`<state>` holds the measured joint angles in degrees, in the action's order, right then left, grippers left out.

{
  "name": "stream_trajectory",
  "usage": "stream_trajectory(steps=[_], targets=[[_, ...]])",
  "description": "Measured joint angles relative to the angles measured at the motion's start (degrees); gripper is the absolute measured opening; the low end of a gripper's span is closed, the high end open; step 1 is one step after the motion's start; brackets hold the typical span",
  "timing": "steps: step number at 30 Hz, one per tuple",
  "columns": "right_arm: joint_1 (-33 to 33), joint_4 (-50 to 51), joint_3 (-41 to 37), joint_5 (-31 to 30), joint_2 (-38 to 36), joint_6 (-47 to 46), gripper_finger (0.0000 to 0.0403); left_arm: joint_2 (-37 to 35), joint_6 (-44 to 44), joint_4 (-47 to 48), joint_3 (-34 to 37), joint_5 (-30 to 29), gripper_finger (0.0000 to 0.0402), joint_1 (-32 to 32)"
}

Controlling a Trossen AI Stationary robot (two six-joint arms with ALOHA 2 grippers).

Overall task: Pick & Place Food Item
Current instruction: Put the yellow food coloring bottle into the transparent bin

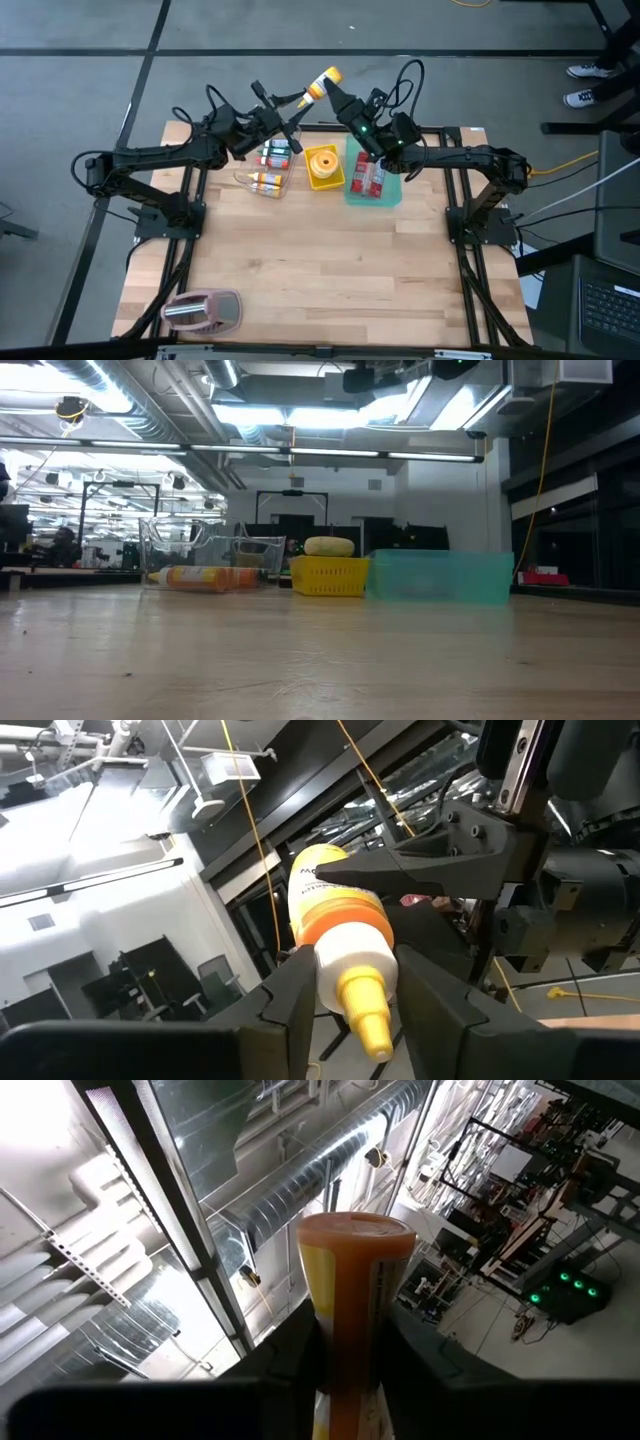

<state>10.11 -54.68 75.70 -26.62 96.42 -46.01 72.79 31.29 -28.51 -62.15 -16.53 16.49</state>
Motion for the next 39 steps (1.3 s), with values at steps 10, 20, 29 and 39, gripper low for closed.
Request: stream_trajectory(steps=[10,20,29,39], targets=[[0.6,-0.3,0.0,0.8,-0.5,5.4,0.0193,-1.6,0.0,3.1,0.1,-1.7,0.011,-0.1],[3.6,-0.4,0.1,0.9,-5.2,10.6,0.0279,-14.1,1.6,26.2,0.2,-5.2,0.011,0.3],[3.8,0.7,0.1,2.6,-7.8,12.6,0.0257,-27.0,-21.6,66.0,0.1,16.7,0.011,6.9],[3.7,0.7,0.1,4.3,-7.7,11.9,0.0236,-25.4,-23.7,75.2,0.1,39.8,0.011,22.4]])
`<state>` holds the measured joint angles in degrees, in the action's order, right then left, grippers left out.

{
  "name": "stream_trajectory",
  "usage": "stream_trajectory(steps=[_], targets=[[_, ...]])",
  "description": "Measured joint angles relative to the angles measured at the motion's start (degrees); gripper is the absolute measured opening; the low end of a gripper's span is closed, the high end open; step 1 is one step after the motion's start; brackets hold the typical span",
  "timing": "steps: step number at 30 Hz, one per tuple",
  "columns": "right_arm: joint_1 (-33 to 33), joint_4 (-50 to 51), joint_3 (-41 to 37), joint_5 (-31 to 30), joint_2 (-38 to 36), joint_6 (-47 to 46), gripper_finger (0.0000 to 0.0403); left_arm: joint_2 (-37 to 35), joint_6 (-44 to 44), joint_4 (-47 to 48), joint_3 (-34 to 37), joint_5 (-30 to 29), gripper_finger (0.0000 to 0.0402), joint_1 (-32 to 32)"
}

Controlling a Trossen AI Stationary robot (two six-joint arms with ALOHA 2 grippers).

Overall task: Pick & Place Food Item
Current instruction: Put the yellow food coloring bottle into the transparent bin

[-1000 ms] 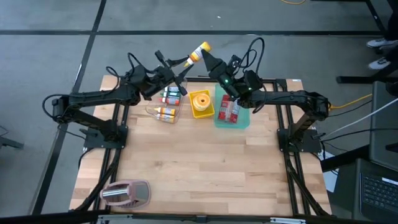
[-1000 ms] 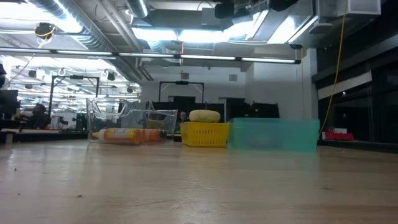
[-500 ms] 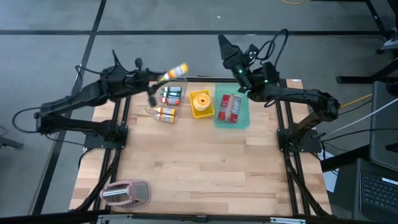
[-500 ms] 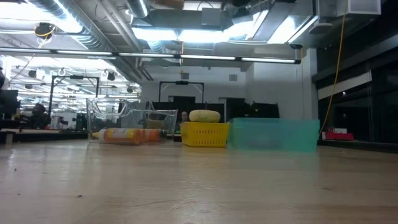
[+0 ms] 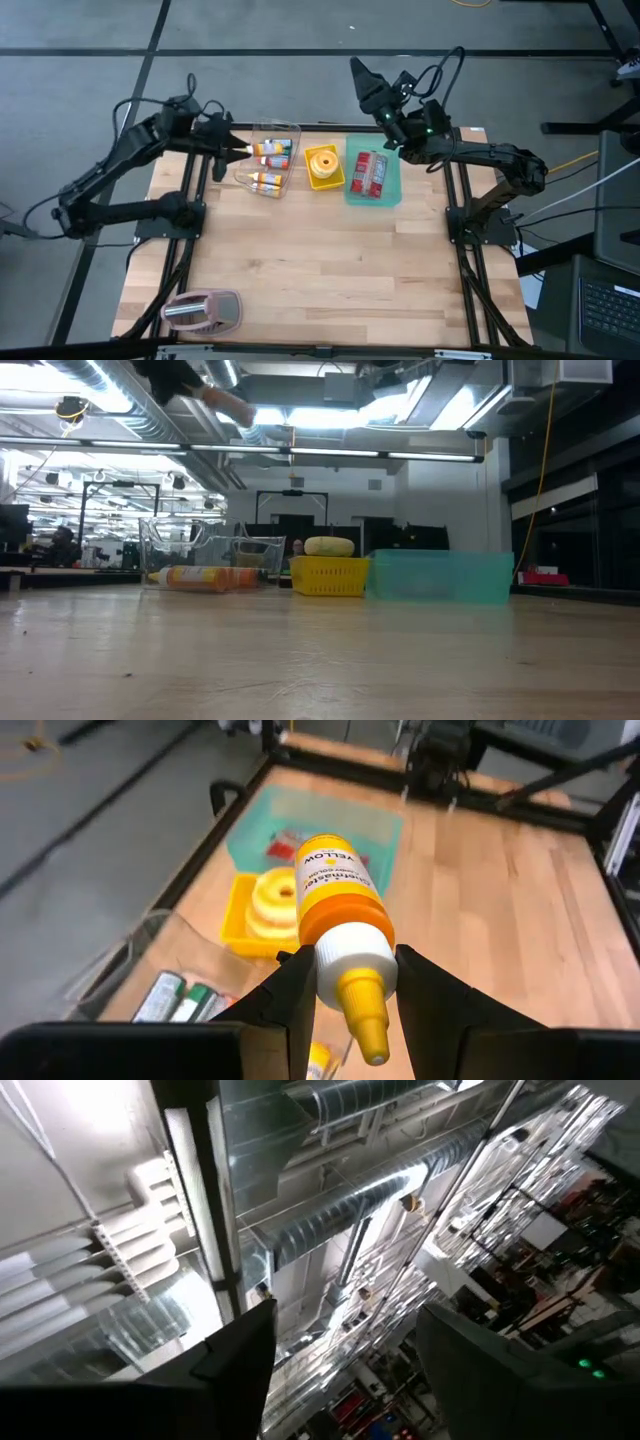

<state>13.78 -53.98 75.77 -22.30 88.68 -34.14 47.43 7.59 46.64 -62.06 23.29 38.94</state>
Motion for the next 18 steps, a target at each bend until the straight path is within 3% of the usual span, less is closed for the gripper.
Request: stream_trajectory(steps=[10,18], targets=[[0.0,0.0,0.0,6.0,0.0,-4.4,0.0235,13.9,16.5,10.4,0.0,12.2,0.011,13.3],[0.0,0.0,0.0,8.2,0.0,-5.9,0.0235,21.9,23.2,10.6,0.0,14.9,0.0109,18.6]])
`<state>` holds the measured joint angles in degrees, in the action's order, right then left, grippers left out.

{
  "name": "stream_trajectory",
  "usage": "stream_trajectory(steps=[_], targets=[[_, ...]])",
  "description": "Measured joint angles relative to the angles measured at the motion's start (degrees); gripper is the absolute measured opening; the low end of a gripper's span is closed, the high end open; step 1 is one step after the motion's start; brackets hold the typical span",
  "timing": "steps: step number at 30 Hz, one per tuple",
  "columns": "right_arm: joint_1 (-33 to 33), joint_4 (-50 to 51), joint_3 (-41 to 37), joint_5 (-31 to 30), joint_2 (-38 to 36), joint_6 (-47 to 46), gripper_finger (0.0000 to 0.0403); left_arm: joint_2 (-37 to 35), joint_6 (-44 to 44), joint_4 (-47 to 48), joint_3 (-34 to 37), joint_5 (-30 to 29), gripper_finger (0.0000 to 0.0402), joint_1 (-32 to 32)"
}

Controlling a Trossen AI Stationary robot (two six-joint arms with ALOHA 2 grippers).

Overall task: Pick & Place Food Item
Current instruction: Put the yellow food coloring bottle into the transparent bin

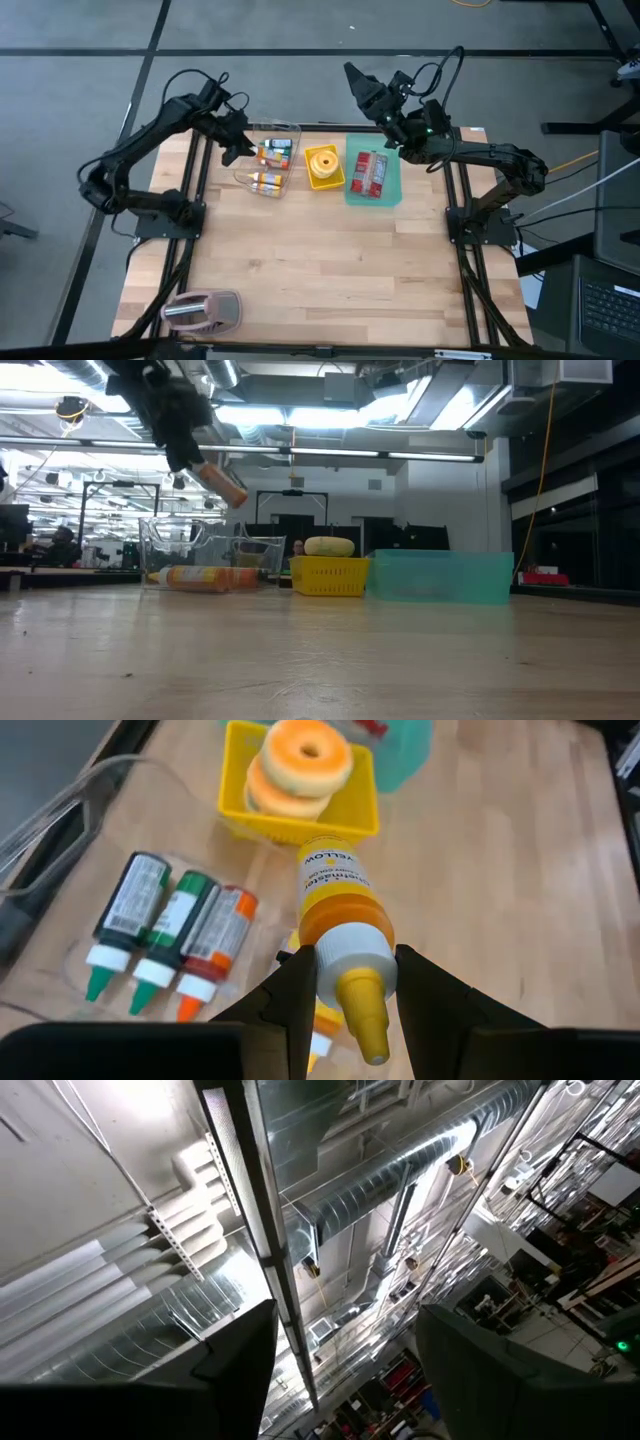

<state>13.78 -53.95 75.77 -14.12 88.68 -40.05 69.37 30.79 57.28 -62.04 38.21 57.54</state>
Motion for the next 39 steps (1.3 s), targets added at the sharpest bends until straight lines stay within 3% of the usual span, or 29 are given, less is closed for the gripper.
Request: stream_trajectory(steps=[20,32,39], targets=[[0.0,1.7,0.0,1.4,0.1,-2.0,0.0235,18.9,6.8,-1.8,0.0,0.1,0.0109,3.3],[0.0,2.7,0.0,1.8,0.1,-2.1,0.0235,19.8,5.5,-2.7,0.0,0.5,0.0109,3.3],[0.0,2.7,0.0,1.8,0.1,-2.1,0.0235,19.5,4.3,-2.7,0.0,3.9,0.0109,2.2]])
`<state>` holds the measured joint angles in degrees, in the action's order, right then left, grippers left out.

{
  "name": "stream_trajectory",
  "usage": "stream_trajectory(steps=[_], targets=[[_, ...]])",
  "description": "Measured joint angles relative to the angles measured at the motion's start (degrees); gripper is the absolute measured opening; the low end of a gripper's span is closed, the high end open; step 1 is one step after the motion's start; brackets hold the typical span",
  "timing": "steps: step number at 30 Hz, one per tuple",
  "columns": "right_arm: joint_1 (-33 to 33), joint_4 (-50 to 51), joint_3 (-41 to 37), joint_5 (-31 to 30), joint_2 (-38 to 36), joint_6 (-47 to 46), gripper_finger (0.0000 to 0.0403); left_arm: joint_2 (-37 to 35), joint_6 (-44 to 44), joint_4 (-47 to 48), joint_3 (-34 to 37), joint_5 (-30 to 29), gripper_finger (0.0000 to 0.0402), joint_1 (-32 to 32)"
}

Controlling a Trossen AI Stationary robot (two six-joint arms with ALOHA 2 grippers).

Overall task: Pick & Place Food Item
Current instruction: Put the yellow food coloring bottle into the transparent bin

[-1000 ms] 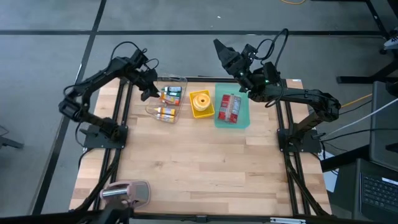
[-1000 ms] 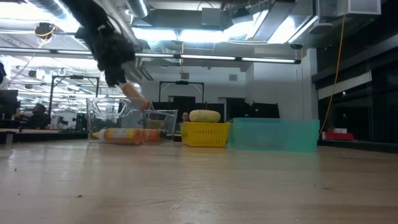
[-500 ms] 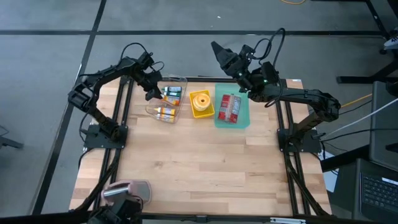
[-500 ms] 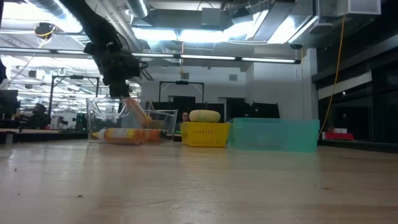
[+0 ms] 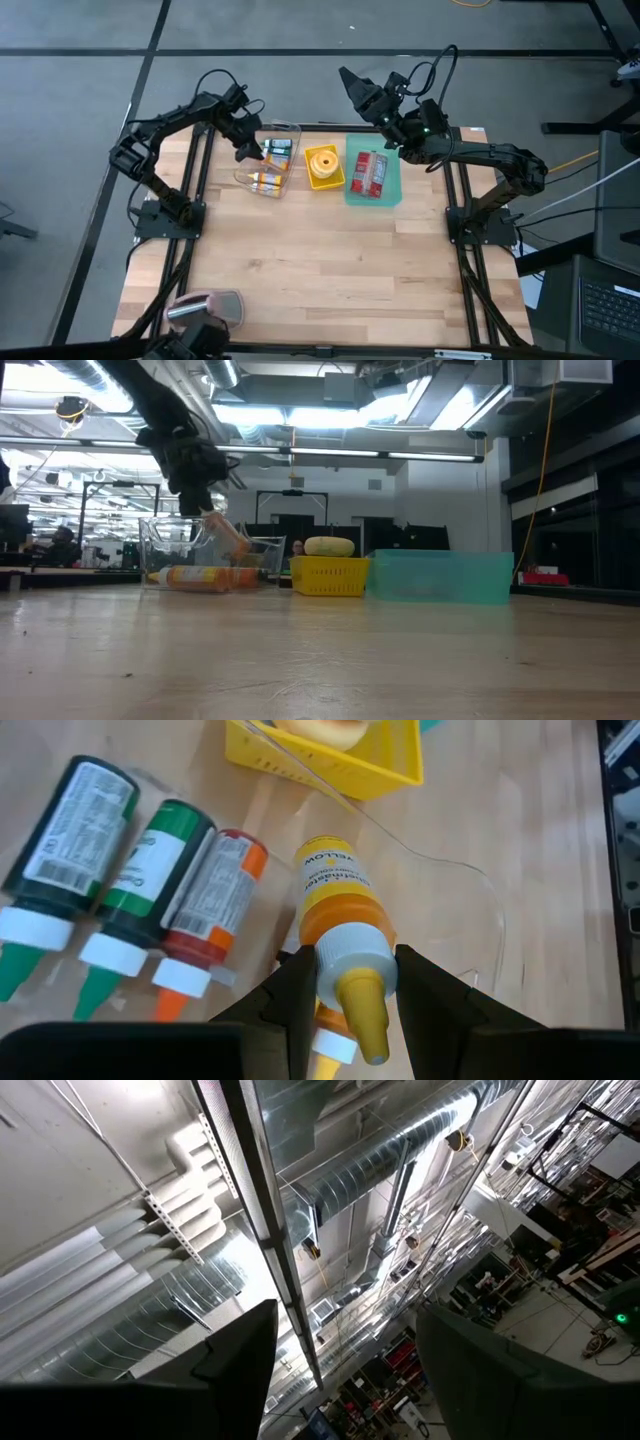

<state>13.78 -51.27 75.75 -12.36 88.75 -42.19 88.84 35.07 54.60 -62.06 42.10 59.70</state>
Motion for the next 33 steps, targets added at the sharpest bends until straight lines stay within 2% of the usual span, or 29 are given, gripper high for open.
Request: stream_trajectory(steps=[8,12,20,28,33], targets=[[0.0,0.0,0.0,0.0,0.0,0.0,0.0236,0.0,0.0,0.0,0.0,-0.1,0.0122,-2.1],[0.0,-0.1,0.0,0.0,0.0,0.0,0.0236,0.0,0.0,0.0,0.0,-0.3,0.0108,-2.2],[0.0,-0.1,0.0,0.7,0.0,-0.9,0.0236,0.0,-0.3,-0.1,0.0,-0.7,0.0108,-1.0],[0.0,-0.1,0.0,1.3,0.0,-1.1,0.0236,0.0,-2.6,-0.4,0.0,-0.8,0.0173,-1.0],[0.0,-0.1,0.0,1.3,0.0,-1.1,0.0236,0.0,-3.4,-0.4,0.0,-0.9,0.0194,-1.0]])
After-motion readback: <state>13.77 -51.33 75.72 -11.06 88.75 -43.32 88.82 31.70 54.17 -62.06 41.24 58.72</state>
